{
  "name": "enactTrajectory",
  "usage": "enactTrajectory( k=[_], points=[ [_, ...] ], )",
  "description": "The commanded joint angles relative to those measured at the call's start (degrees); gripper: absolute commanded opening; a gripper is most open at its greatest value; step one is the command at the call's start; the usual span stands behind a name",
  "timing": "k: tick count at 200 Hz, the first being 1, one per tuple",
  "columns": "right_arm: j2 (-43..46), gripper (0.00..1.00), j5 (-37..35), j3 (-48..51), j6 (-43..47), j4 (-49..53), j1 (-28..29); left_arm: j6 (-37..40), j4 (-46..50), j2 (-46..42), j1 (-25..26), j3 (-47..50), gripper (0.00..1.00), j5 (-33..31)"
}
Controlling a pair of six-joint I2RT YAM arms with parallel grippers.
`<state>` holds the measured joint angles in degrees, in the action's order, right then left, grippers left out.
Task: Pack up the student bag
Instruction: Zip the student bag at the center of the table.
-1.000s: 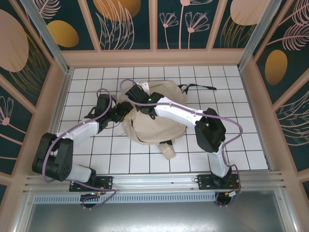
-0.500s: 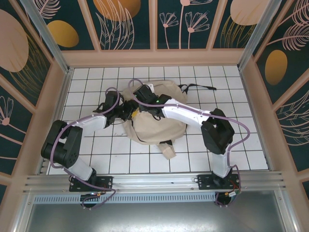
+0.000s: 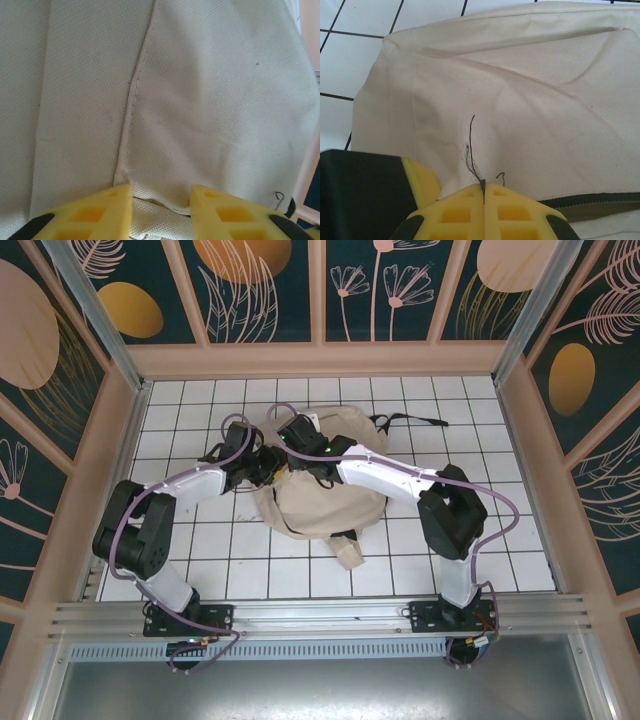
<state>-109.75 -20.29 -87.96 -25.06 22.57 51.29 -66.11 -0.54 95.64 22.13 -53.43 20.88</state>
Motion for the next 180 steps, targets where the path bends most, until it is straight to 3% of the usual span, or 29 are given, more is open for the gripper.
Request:
enactTrajectory(
  k=[1,26,48,99,122,140,153,180],
  points=[
    [3.5,0.0,0.34,0.82,-1.14,-1.82,-0.42,3.34,3.35,1.8,0.72,-1.94,0.3,0.14],
    [4.19,0.0,0.4,1.87,-1.54,-2.51,-0.45,4.35,3.31,2.26,0.72,-1.95,0.19,0.84],
    [4.7,0.0,-0.08,2.46,-1.96,-2.53,-0.57,4.58,3.12,3.29,0.72,-1.99,0.0,-0.25],
    [6.82,0.0,-4.87,4.4,-5.95,-0.34,-2.44,4.5,3.79,0.46,0.66,-1.19,0.0,-4.88],
    [7.44,0.0,-1.94,5.26,-5.76,-0.81,-4.02,5.64,1.23,-1.64,0.71,0.85,0.0,-3.08],
    [6.94,0.0,0.7,5.02,-5.27,-1.21,-4.18,8.83,2.38,-3.68,0.72,0.72,0.0,-2.2],
    [6.43,0.0,1.88,4.58,-5.42,-1.21,-4.18,12.46,2.56,-5.08,0.72,0.91,0.08,0.02],
    [5.91,0.0,1.14,4.03,-6.85,0.06,-5.02,19.52,6.92,-7.29,0.72,1.43,0.03,-1.3]
  ],
)
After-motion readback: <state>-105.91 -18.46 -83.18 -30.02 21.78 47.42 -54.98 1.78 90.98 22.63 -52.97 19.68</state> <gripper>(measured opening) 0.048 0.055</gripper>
